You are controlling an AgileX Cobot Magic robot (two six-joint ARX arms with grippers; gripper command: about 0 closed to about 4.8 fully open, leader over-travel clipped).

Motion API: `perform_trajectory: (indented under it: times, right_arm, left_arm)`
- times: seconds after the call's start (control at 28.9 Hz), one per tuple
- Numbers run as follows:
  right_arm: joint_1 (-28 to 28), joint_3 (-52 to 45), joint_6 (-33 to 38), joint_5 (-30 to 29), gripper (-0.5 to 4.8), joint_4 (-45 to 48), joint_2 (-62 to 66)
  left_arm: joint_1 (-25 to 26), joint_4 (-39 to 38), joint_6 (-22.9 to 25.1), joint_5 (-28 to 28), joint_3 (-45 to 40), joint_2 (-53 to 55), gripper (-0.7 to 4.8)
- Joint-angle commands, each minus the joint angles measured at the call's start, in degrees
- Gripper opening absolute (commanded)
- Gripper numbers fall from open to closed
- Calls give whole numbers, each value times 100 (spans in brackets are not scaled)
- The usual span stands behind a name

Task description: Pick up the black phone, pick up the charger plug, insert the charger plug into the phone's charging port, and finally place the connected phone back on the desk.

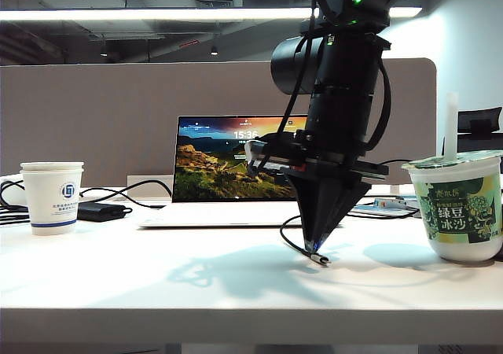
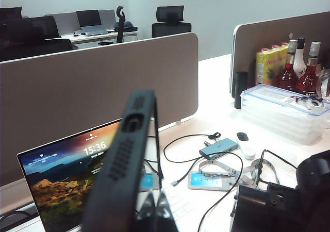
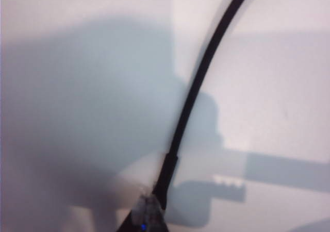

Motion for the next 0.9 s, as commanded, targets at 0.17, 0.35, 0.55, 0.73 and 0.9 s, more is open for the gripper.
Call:
perform_trajectory:
  times: [0.17, 0.35, 0.55, 0.73, 0.9]
  right_arm:
    - [9, -17, 2, -409, 139, 11, 39]
    - [31, -17, 2, -136, 139, -9, 105]
    - [39, -15, 4, -103, 221, -7, 103]
    - [39, 44, 4, -472, 221, -24, 15]
    - [48, 498, 7, -483, 221, -326, -87]
  left_arm:
    - [9, 216, 9, 24, 46, -33, -7]
    - [9, 212, 9, 15, 46, -33, -7]
    - [9, 212, 11, 9, 46, -28, -7]
    - [9, 210, 9, 9, 46, -11, -7]
    - [9, 212, 9, 9, 46, 0, -7]
